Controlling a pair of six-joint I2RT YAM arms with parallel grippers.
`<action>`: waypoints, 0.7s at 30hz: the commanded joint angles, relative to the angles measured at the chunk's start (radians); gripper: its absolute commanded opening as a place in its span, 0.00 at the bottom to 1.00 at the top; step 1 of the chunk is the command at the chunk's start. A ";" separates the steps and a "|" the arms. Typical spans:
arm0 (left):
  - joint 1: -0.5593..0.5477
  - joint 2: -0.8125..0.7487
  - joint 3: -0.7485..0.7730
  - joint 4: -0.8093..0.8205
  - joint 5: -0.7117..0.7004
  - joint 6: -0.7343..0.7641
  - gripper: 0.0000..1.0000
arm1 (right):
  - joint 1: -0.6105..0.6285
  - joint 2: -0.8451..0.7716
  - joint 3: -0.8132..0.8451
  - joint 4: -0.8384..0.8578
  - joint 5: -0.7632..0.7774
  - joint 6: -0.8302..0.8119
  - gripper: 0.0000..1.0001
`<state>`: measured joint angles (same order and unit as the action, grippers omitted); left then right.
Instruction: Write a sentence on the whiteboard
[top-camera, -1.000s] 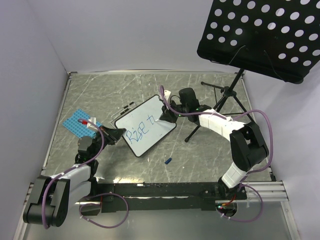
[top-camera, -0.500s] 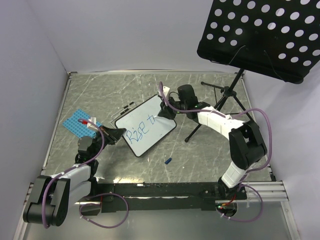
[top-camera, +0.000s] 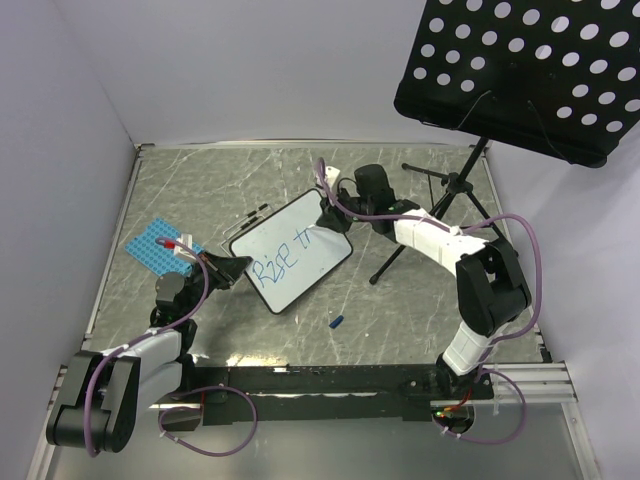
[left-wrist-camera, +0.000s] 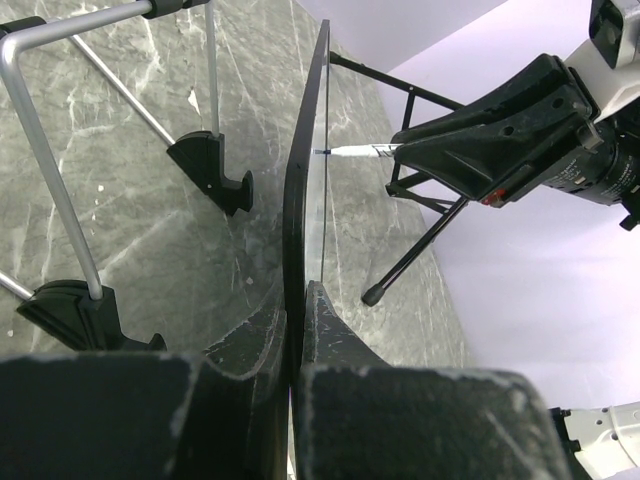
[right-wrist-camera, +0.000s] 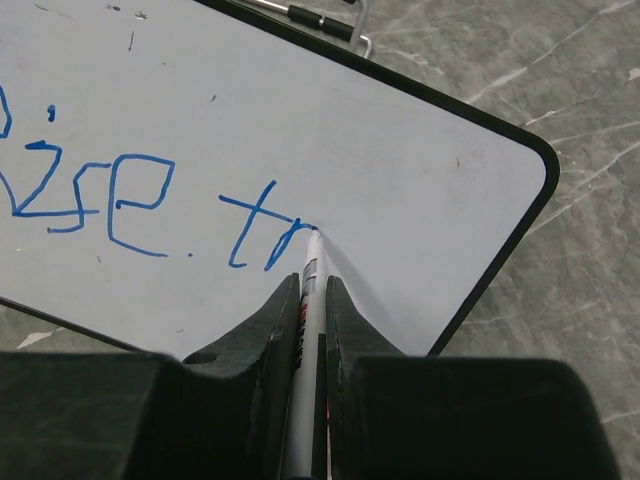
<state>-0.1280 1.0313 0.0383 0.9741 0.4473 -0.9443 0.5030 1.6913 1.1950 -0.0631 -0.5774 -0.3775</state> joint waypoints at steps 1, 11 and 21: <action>-0.002 -0.010 -0.057 0.083 0.028 0.030 0.01 | -0.018 -0.033 0.031 0.019 -0.053 0.009 0.00; -0.004 -0.025 -0.054 0.064 0.030 0.039 0.01 | -0.020 -0.196 -0.057 0.006 -0.159 0.031 0.00; -0.004 -0.017 -0.058 0.080 0.037 0.045 0.01 | -0.050 -0.185 -0.080 0.005 -0.187 0.008 0.00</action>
<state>-0.1280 1.0237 0.0383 0.9745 0.4553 -0.9287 0.4713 1.5227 1.1194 -0.0769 -0.7254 -0.3492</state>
